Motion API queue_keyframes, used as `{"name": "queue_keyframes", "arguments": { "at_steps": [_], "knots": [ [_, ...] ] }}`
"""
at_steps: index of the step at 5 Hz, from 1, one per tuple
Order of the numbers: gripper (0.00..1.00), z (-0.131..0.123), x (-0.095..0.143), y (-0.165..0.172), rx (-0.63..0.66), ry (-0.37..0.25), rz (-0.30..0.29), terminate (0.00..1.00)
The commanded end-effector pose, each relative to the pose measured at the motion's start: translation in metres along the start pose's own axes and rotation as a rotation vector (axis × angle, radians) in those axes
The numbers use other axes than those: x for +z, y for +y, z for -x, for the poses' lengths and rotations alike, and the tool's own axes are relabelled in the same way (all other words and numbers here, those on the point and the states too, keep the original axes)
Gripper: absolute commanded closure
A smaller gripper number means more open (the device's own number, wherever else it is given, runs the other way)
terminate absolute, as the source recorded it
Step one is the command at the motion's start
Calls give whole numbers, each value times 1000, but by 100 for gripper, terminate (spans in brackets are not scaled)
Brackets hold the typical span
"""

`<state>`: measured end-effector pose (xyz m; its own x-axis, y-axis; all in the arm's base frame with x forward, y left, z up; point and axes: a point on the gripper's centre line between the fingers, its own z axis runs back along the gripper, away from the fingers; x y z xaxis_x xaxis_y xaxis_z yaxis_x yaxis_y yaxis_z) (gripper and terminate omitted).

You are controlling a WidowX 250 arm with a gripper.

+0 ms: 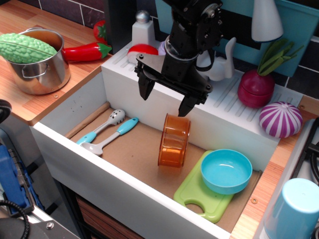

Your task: Flip orange pot upright in sink

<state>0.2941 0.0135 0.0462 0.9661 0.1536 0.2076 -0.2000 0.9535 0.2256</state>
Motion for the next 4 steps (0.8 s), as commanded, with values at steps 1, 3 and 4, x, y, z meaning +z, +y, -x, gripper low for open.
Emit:
{"name": "queue_keyframes", "arguments": {
  "at_steps": [1, 3, 4],
  "knots": [
    [0, 0, 0, 0, 0, 0, 0, 0],
    [0, -2, -7, 15, 138, -55, 161, 0],
    [0, 4, -13, 22, 189, -46, 231, 0]
  ]
}}
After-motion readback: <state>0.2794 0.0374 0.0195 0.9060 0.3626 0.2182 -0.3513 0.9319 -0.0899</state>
